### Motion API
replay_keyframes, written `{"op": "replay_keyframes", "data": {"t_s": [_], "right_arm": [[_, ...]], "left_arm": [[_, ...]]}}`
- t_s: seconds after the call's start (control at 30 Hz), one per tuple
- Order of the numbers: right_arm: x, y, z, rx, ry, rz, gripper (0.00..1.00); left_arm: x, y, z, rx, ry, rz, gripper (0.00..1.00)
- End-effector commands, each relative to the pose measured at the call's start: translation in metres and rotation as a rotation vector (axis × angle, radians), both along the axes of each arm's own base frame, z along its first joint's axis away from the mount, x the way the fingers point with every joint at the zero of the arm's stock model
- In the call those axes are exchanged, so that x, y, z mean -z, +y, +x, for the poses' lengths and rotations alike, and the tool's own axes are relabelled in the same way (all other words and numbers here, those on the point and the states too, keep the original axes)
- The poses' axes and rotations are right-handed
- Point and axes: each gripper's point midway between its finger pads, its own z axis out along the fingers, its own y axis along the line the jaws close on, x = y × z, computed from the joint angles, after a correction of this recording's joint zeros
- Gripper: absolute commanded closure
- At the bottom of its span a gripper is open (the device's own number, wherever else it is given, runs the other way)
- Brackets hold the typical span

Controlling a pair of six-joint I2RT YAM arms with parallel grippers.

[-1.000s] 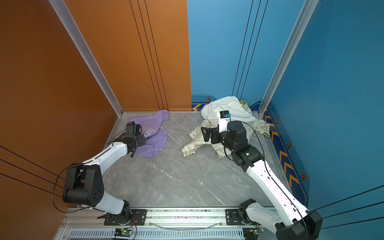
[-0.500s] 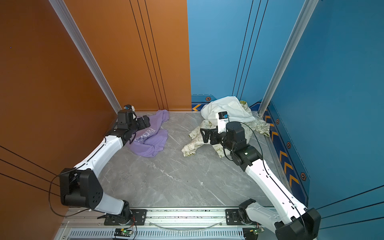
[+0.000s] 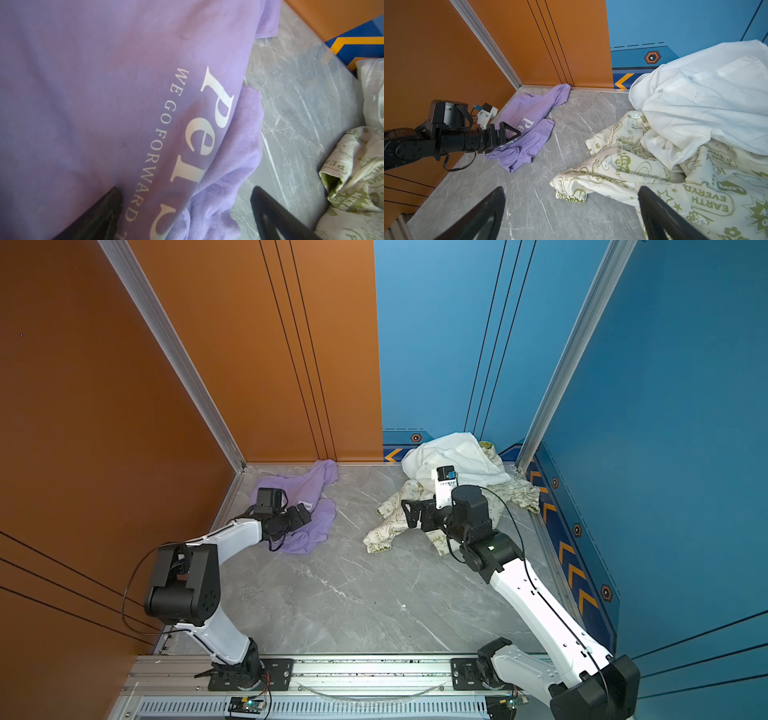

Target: Pick out a specific cloth from the pile

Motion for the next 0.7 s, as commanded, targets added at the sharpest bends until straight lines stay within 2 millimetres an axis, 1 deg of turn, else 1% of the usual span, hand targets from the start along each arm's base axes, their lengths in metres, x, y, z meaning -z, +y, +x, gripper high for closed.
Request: {"op": "replay_keyframes", "data": {"t_s": [0.0,0.07,0.2,0.27,0.3,0.37,0.47,0.53,0.67], "right_arm": [[0.006,0.003,0.0,-0.015,0.021,0.011,0.0],[0.006,0.002,0.0,-0.013,0.02,0.007,0.0],[0.008,0.0,-0.002,-0.011,0.021,-0.001,0.0],[0.01,0.001,-0.002,-0.013,0.021,-0.004,0.0],[0.011,0.0,-0.002,-0.01,0.024,-0.007,0.0],[0.011,-0.002,-0.002,-0.003,0.02,-0.01,0.0],[0.01,-0.01,0.0,0.039,0.004,-0.028,0.0],[0.008,-0.018,0.002,0.078,-0.015,-0.043,0.0],[0.006,-0.039,0.002,0.159,-0.051,-0.056,0.0]], "left_arm": [[0.028,-0.008,-0.014,-0.006,0.077,-0.042,0.02],[0.038,-0.008,-0.018,-0.01,0.104,-0.046,0.02],[0.047,-0.002,-0.023,-0.029,0.127,-0.034,0.02],[0.045,-0.001,-0.023,-0.034,0.122,-0.037,0.02],[0.04,0.0,-0.021,-0.034,0.109,-0.039,0.02],[0.022,0.001,-0.017,-0.027,0.061,-0.026,0.02],[-0.019,0.006,-0.01,-0.011,-0.047,0.05,0.02],[-0.056,0.012,-0.007,0.003,-0.144,0.109,0.02],[-0.12,0.023,-0.012,0.019,-0.313,0.235,0.02]]}}
